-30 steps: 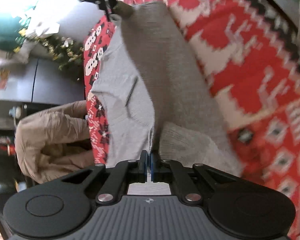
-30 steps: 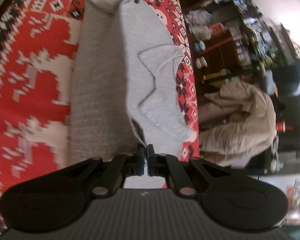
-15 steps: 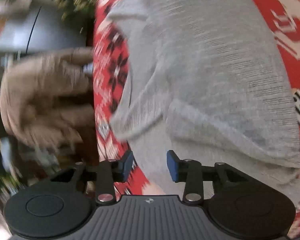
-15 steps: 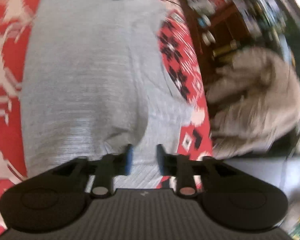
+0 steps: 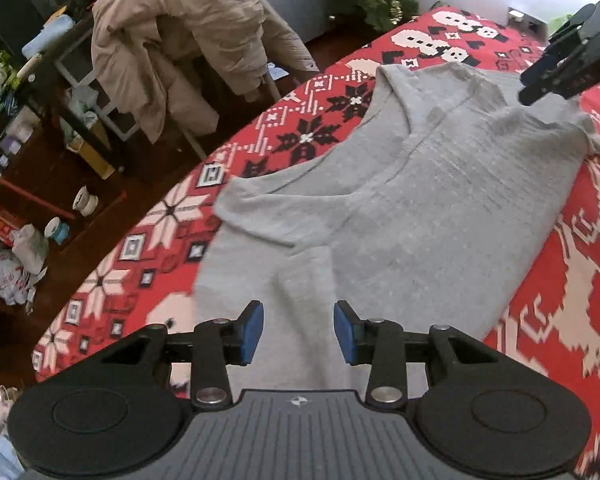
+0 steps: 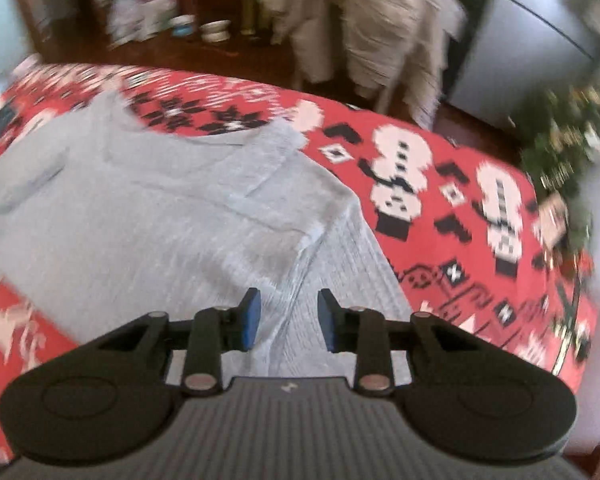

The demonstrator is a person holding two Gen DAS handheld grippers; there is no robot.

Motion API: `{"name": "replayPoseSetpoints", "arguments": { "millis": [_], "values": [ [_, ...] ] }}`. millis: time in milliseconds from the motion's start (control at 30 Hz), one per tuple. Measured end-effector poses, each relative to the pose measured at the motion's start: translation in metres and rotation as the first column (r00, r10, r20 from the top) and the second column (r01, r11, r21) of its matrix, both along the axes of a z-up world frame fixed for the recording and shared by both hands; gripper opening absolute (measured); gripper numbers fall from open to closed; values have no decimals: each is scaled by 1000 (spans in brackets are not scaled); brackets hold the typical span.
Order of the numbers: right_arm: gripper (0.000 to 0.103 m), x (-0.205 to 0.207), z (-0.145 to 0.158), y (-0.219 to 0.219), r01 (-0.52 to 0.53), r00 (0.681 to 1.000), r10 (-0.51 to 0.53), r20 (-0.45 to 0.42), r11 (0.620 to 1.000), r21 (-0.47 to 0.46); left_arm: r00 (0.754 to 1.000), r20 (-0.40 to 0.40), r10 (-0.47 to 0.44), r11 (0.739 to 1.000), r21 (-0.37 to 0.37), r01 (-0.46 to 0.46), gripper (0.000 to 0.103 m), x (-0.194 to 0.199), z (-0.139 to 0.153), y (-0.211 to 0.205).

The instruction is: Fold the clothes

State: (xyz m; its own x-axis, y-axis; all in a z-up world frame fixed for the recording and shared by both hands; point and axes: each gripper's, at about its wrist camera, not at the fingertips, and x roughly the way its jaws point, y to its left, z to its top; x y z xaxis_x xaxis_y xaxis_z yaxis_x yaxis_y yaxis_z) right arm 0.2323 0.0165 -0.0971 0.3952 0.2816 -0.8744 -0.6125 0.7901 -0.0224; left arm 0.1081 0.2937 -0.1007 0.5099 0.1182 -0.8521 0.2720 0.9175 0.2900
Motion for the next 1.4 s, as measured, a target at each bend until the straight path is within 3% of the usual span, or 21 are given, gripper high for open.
{"name": "replayPoseSetpoints", "arguments": {
  "millis": [133, 300, 333, 400, 433, 533, 633, 767, 800, 867, 900, 967, 1233, 1300, 1333, 1400],
  "values": [
    [34, 20, -15, 11, 126, 992, -127, 22, 992, 28, 999, 8, -34, 994, 100, 33, 39, 9, -22, -19],
    [34, 33, -21, 28, 114, 993, -115, 23, 993, 32, 1000, 5, -29, 985, 169, 28, 38, 17, -40, -22],
    [34, 34, -21, 29, 117, 993, -118, 25, 993, 31, 1000, 7, -9, 987, 163, 8, 38, 19, -41, -19],
    [34, 37, -21, 31, 124, 992, -125, 29, 992, 30, 997, 13, 81, 992, 96, -82, 23, 22, -37, -4],
    [34, 38, -21, 31, 127, 991, -128, 31, 991, 29, 992, 14, 126, 990, 62, -126, 4, 24, -34, 3],
    [33, 42, -21, 34, 137, 990, -138, 36, 990, 27, 966, 7, 259, 965, -40, -258, 5, 29, -27, 26],
    [33, 44, -22, 29, 157, 987, -158, 34, 987, 30, 909, -33, 416, 896, -155, -416, 14, 27, -23, 60],
    [34, 40, -23, 23, 156, 987, -157, 33, 988, 19, 831, -79, 550, 794, -260, -550, 14, 19, -23, 94],
    [34, 39, -22, 21, 159, 987, -160, 30, 987, 20, 820, -87, 566, 769, -302, -563, 15, 16, -22, 99],
    [34, 38, -22, 17, 170, 985, -170, 20, 985, 32, 806, -97, 583, 713, -414, -566, 38, 11, -17, 109],
    [34, 38, -21, 15, 175, 984, -176, 15, 984, 39, 803, -102, 587, 692, -453, -563, 43, 9, -15, 112],
    [34, 38, -21, 12, 182, 983, -183, 9, 982, 48, 805, -114, 583, 669, -494, -555, 48, 10, -14, 113],
    [33, 46, -26, 16, 210, 978, -209, -21, 975, 77, 836, -145, 529, 717, -451, -532, 43, 28, -29, 104],
    [5, 49, -28, 16, 233, 972, -230, -42, 969, 87, 839, -143, 525, 727, -436, -530, 32, 29, -31, 103],
    [3, 48, -27, 16, 239, 971, -237, -40, 966, 94, 839, -141, 525, 732, -428, -530, 11, 30, -31, 103],
    [3, 46, -24, 16, 250, 968, -248, -31, 962, 106, 841, -132, 524, 740, -417, -527, 5, 29, -30, 102]
  ]
}}
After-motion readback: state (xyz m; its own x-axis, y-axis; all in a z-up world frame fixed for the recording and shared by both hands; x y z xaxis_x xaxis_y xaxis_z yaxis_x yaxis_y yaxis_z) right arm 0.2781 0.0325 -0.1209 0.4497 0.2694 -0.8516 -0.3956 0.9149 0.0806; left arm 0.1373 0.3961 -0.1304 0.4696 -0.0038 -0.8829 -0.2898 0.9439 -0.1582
